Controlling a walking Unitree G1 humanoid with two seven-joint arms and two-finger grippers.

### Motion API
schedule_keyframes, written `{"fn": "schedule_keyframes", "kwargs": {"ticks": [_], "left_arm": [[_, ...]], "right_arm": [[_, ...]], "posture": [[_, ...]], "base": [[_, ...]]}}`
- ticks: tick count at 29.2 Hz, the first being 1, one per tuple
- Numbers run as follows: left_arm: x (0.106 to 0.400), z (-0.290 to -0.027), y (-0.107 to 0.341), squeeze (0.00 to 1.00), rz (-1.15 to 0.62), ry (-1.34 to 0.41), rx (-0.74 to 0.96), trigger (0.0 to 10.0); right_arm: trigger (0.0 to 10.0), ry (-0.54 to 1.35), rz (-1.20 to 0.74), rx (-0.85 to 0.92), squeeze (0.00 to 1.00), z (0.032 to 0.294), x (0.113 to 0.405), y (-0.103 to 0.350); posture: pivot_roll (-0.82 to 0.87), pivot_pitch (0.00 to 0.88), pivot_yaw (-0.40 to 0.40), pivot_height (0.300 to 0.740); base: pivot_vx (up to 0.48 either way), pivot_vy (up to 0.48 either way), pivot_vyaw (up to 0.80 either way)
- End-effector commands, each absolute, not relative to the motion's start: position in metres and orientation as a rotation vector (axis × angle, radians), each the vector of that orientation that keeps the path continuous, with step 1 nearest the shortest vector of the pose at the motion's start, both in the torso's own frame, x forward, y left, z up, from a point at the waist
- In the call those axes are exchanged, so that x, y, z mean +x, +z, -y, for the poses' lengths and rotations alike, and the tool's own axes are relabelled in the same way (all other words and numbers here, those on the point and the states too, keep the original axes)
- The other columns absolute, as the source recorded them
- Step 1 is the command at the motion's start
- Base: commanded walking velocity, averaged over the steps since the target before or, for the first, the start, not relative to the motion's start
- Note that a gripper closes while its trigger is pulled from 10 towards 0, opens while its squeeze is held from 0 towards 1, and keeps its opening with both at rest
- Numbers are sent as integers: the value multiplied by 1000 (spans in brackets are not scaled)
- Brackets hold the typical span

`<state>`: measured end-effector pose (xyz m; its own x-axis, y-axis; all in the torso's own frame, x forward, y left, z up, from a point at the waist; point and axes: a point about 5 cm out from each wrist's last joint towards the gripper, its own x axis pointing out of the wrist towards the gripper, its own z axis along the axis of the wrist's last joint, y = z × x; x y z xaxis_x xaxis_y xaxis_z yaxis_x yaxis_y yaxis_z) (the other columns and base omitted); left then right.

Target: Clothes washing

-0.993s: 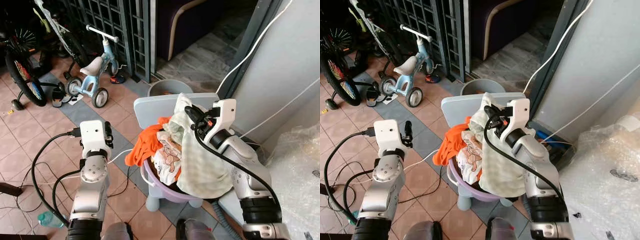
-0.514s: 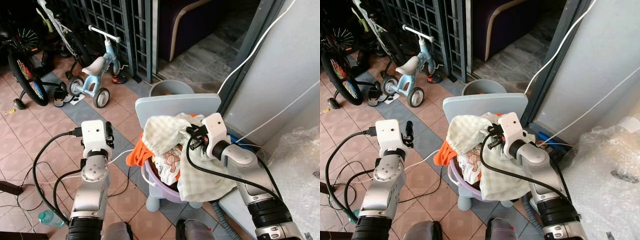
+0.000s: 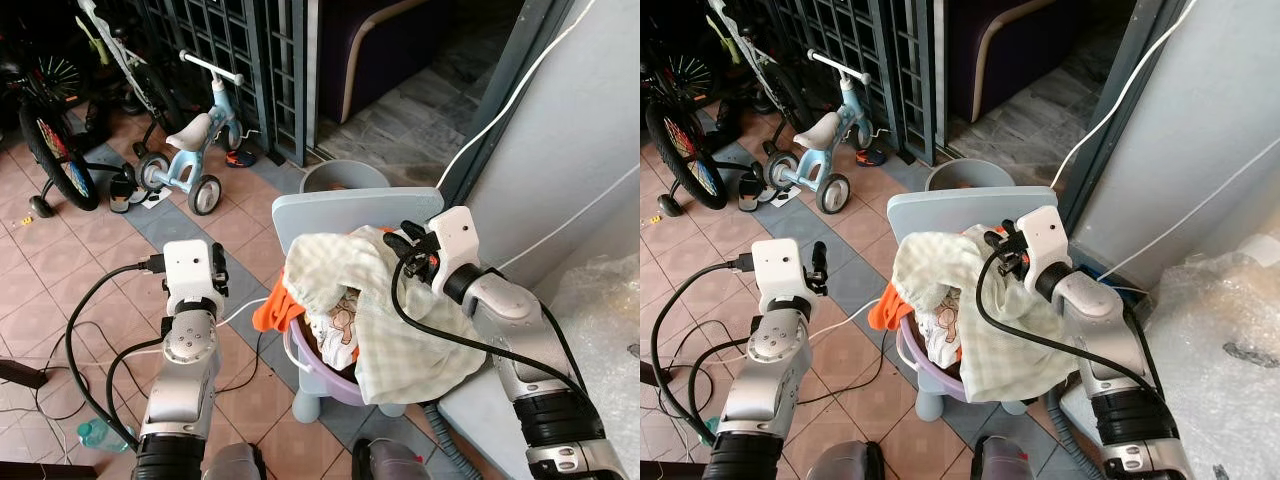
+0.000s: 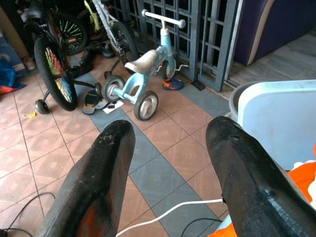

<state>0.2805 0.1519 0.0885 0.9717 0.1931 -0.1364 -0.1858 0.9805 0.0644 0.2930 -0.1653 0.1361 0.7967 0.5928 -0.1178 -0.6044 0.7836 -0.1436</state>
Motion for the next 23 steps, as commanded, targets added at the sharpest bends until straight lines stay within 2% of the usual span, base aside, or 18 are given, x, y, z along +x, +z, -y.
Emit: {"fn": "schedule_keyframes", "kwargs": {"ticks": [1, 6, 9, 15, 19, 23], "left_arm": [[278, -155, 85, 0, -163, 193, 56, 10000], [279, -154, 85, 0, -164, 185, 59, 10000], [280, -154, 85, 0, -163, 179, 64, 10000], [281, -154, 86, 0, -160, 171, 70, 10000], [281, -154, 86, 0, -159, 177, 69, 10000], [281, -154, 86, 0, -160, 177, 68, 10000]], "right_arm": [[10000, 751, -58, -173, 1000, 169, 280, 143], [10000, 868, -97, -168, 1000, 170, 264, 142], [10000, 976, -144, -223, 1000, 167, 254, 136], [10000, 986, -166, -324, 1000, 164, 256, 122], [10000, 962, -183, -485, 1000, 160, 260, 108], [10000, 878, -206, -565, 1000, 158, 267, 97]], "posture": [[-41, 89, -1, 740], [-42, 89, 6, 740], [-44, 87, 15, 740], [-34, 86, 15, 740], [-29, 86, 12, 740], [-28, 83, 8, 740]], "base": [[0, 0, 0], [0, 0, 0], [0, 0, 0], [0, 0, 0], [0, 0, 0], [0, 0, 0]]}}
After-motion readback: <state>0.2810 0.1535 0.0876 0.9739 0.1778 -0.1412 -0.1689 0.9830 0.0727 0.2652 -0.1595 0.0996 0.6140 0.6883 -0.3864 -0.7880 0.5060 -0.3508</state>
